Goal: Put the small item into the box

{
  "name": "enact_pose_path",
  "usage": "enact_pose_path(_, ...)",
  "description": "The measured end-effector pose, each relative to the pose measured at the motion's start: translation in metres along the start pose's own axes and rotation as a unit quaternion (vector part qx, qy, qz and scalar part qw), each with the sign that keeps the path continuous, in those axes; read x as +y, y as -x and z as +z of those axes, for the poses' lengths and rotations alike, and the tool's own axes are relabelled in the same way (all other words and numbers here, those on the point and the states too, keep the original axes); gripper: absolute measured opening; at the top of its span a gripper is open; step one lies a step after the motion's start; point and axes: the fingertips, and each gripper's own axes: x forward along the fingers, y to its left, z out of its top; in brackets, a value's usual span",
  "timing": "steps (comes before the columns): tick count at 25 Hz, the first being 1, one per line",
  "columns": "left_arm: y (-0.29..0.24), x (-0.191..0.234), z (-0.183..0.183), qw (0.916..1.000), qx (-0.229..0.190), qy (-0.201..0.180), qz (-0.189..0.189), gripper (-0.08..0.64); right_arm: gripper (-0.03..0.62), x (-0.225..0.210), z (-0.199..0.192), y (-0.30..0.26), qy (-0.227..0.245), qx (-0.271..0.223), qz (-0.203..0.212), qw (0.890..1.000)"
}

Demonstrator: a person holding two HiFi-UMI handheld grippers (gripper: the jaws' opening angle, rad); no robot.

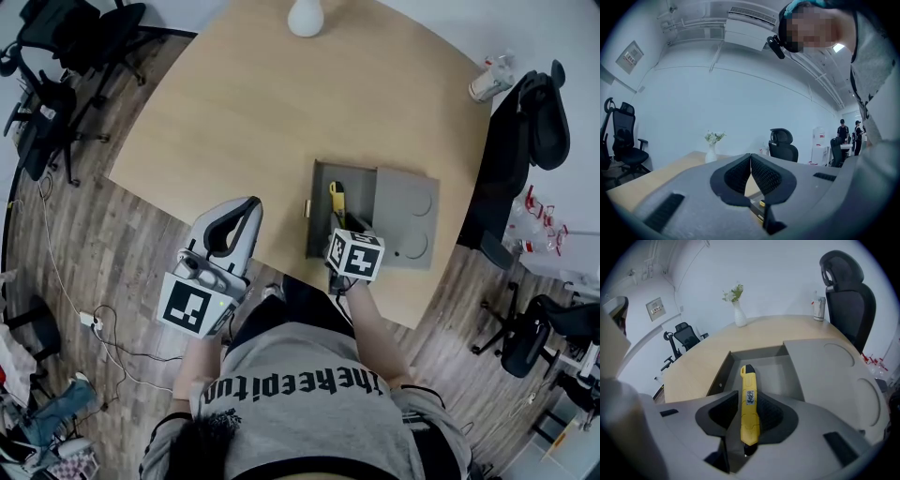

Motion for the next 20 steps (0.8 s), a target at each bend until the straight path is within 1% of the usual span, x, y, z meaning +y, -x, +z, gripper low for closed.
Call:
enact_pose_path(2, 0.003, -0.002, 0.002, 1.0000, -0.003, -0.001, -0.003, 0.017, 0.108, -0.002, 0.004, 0.006, 0.001, -0.015, -0.008, 1.000)
enact_pose_path(4, 0.008, -0.002, 0.004, 1.0000, -0.006, -0.002, -0.006, 0.017, 0.063, -0.002, 0.007, 0.014, 0.000, -0.031, -0.015, 0.999)
enact_pose_path(5, 0.010, -0.003, 0.004, 0.9999, -0.007, -0.002, -0.008, 0.017, 0.041, -0.001, 0.008, 0.017, -0.002, -0.039, -0.016, 0.999)
enact_pose_path(8, 0.017, -0.006, 0.007, 0.9998, -0.011, -0.003, -0.017, 0.017, 0.011, 0.005, 0.010, 0.029, -0.006, -0.059, -0.007, 0.998)
enact_pose_path(15, 0.022, -0.024, 0.012, 0.9987, -0.020, -0.006, -0.046, 0.017, 0.006, 0.012, 0.014, 0.059, -0.003, -0.103, 0.016, 0.995)
enact_pose_path(20, 0.028, -0.036, 0.013, 0.9978, -0.022, -0.006, -0.061, 0.017, 0.006, 0.013, 0.015, 0.080, -0.007, -0.130, 0.016, 0.991)
